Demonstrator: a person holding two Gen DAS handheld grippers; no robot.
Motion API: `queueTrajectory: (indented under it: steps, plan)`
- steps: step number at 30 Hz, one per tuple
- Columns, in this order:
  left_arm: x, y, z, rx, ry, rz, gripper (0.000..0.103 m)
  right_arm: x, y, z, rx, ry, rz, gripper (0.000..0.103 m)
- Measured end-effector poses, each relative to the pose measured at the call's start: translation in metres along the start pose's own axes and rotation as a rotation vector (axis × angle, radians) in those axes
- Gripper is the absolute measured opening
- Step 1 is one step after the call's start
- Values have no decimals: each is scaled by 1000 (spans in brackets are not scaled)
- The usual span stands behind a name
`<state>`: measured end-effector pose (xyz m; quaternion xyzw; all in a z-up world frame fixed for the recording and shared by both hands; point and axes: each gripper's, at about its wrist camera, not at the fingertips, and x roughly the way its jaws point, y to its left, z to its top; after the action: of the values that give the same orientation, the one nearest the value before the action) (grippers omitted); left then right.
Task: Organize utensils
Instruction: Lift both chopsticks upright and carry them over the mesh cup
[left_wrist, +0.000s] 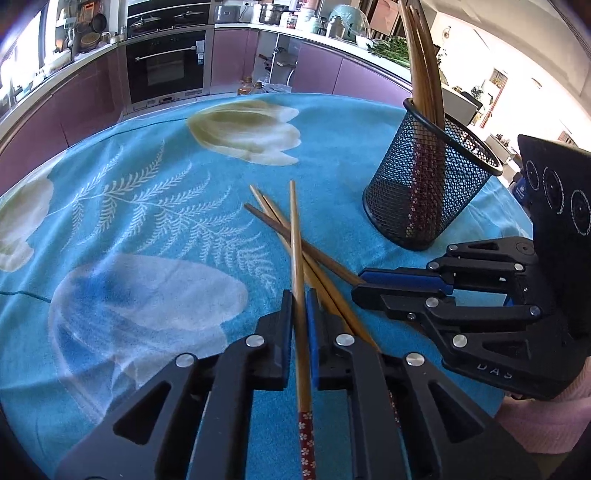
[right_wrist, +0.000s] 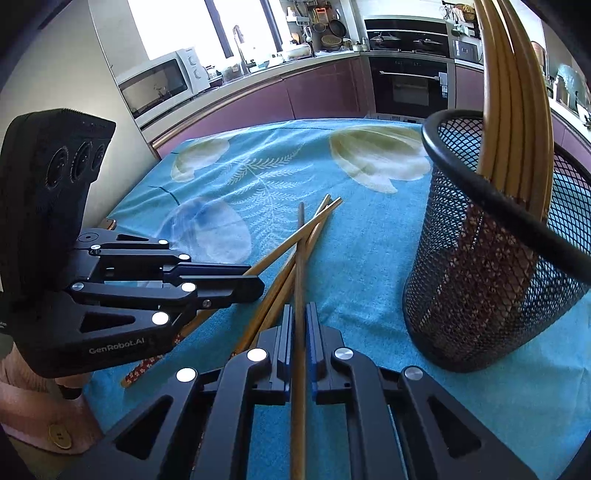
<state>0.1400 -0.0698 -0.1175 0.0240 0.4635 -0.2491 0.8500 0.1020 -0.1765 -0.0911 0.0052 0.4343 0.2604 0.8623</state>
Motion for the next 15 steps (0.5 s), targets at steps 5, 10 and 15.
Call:
queueTrajectory:
  steps: [5, 10, 15]
  plan:
    - [-15, -1, 1, -9, -35, -31, 7, -15, -2, 2, 5, -39, 17, 6]
    - [-39, -2, 7, -9, -89, -61, 7, -40, -2, 5, 3, -99, 34, 6]
    - [-66, -6, 13, -1, -148, -108, 7, -63, -5, 5, 11, -162, 48, 6]
